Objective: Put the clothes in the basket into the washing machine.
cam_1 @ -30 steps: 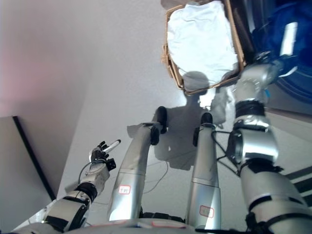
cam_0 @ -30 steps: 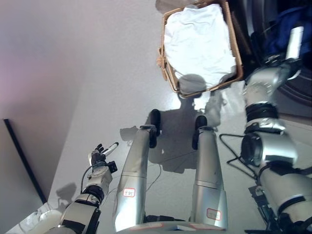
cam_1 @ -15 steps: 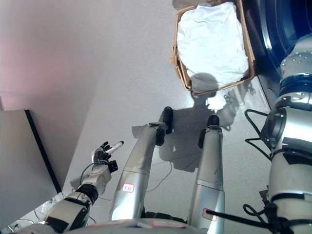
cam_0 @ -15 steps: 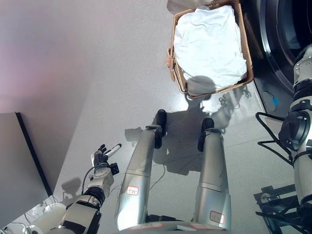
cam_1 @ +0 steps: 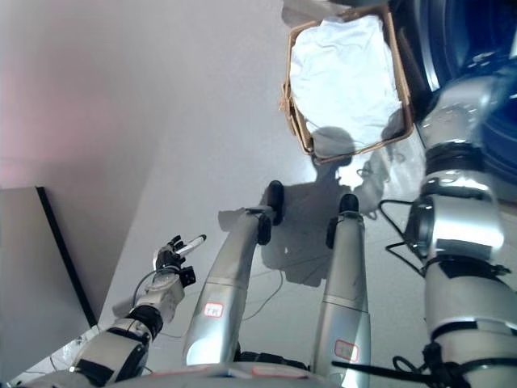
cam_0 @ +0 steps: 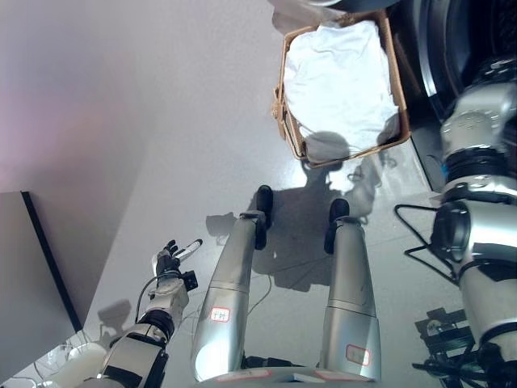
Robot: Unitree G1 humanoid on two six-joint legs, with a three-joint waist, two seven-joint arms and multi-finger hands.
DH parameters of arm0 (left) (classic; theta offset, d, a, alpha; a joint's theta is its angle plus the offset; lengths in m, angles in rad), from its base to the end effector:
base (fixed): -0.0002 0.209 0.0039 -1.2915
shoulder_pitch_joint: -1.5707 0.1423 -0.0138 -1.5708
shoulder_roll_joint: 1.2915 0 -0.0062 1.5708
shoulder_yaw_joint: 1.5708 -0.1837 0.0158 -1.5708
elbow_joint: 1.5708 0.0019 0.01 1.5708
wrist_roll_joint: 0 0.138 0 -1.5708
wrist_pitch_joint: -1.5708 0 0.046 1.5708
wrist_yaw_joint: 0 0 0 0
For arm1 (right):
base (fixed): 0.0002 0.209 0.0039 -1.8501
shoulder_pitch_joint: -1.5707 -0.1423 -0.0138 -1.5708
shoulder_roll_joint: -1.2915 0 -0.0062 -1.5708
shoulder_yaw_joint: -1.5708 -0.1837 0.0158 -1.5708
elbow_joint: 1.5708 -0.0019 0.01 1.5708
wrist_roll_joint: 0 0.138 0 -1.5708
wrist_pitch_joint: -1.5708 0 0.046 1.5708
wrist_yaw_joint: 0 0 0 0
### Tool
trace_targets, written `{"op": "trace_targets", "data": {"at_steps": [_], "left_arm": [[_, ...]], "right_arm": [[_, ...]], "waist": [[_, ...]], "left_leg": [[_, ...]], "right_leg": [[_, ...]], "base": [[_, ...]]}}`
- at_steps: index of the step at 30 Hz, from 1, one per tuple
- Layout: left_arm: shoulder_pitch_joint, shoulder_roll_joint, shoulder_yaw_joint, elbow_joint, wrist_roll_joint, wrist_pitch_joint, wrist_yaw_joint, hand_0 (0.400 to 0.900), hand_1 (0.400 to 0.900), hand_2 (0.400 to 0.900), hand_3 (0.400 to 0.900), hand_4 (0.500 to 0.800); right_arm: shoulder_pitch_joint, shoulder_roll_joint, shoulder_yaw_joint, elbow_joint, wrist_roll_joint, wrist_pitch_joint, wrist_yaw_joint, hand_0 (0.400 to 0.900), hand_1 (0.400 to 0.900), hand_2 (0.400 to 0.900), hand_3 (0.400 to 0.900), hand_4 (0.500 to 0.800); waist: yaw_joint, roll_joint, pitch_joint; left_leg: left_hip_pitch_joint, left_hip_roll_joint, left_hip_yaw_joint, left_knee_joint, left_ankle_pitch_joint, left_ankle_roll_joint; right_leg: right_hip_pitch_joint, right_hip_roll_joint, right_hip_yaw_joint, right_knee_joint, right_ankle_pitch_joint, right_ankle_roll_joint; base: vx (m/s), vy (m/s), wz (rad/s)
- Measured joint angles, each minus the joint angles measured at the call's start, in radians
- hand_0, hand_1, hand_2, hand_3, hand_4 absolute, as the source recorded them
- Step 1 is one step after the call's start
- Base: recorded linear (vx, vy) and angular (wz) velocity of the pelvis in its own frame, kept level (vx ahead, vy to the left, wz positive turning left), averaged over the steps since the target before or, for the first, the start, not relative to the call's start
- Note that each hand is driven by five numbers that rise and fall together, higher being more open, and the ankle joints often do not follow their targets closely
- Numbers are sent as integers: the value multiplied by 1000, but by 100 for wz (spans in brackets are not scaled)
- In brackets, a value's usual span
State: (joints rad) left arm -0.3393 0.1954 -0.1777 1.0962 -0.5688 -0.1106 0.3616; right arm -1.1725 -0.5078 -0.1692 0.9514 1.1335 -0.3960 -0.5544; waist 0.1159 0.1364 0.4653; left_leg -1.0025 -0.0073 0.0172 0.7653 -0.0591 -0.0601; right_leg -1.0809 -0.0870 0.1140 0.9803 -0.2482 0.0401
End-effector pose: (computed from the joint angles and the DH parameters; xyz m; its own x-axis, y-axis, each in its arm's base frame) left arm 0.2130 0.1883 -0.0594 0.6658 0.4036 -0.6276 -0.4624 0.8833 0.0775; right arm 0.3498 -0.2562 0.2595 0.6712 -0.7410 0.0203 0.2965 0.2935 0.9088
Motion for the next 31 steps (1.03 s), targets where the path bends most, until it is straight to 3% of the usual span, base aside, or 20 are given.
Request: {"op": "trace_targets", "data": {"at_steps": [3, 6, 14, 18, 22, 31], "left_arm": [[5, -12, 24, -2, 1, 0, 0, 900, 900, 900, 900, 800], [4, -29, 61, -3, 3, 5, 1, 900, 900, 900, 900, 800], [34, -67, 136, 39, 26, 28, 1, 900, 900, 900, 900, 800], [100, -55, 179, 80, 79, 38, -2, 900, 900, 900, 900, 800], [151, -45, 181, 132, 143, 48, -15, 900, 900, 900, 900, 800], [234, -45, 181, 182, 229, 68, -77, 900, 900, 900, 900, 800]], "right_arm": [[112, 142, 21, -99, -41, -8, 0, 900, 900, 900, 900, 800], [256, 227, 69, -194, -139, -5, -9, 900, 900, 900, 900, 800], [577, 284, 162, -244, -434, 106, -6, 900, 900, 900, 900, 800], [724, 275, 275, -136, -721, 226, 35, 900, 900, 900, 900, 800], [841, 266, 329, 39, -965, 309, 63, 900, 900, 900, 900, 800], [1033, 301, 282, 363, -1055, 398, 190, 900, 900, 900, 900, 800]], "waist": [[-6, 0, -1], [-17, 0, -1], [-46, -19, -4], [-65, -92, -57], [-64, -139, -135], [-78, -101, -306]], "left_leg": [[77, 11, -12, -65, 2, -6], [146, 11, -25, -120, 13, -3], [391, 21, -37, -288, 37, 13], [564, 27, -43, -432, 68, 7], [706, 44, -42, -556, 89, 6], [965, 61, -40, -796, 145, 3]], "right_leg": [[86, 12, -13, -88, 20, 0], [168, 13, -26, -163, 35, 4], [446, 12, -64, -373, 77, 21], [614, 16, -87, -511, 100, 21], [774, 28, -104, -667, 136, 19], [1064, 40, -132, -966, 221, 21]], "base": [[55, 48, -8], [65, 57, -4], [82, 31, 2], [120, -1, 4], [92, -31, 7], [79, -32, 3]]}}
